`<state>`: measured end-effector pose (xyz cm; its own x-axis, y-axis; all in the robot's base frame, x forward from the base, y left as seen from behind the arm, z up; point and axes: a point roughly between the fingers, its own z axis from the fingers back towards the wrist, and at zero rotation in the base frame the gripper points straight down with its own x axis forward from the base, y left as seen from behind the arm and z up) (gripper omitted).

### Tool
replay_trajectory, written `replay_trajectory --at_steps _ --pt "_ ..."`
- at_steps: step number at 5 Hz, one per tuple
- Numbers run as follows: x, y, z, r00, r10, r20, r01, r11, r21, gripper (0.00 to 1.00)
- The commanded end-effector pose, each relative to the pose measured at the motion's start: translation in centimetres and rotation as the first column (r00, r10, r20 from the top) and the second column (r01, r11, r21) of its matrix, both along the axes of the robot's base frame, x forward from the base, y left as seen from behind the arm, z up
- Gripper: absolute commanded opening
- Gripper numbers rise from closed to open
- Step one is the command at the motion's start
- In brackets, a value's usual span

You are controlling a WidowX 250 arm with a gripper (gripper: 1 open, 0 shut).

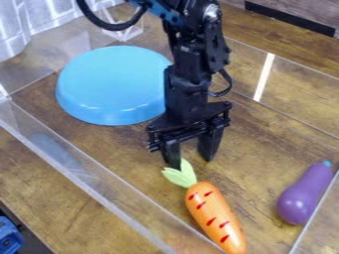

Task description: Move the carrot to the right side

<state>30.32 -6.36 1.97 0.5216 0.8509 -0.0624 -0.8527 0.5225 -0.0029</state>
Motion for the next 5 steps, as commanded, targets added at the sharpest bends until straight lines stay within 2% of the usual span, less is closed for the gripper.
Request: replay_trajectory --at_steps 1,2,3,5 --pt "1.20 0.54 0.73 0.999 0.028 0.028 -0.027 1.000 -0.007 0.00" --pt "1.29 0.86 0.69 0.997 0.068 0.025 -0.068 0.998 -0.009 1.00" --pt "1.40 1.22 0.69 0.994 0.109 0.023 -0.109 0.994 -0.011 1.00" --pt "1.40 0.86 0.61 0.999 0.042 0.019 -0.041 0.999 -0.014 1.00"
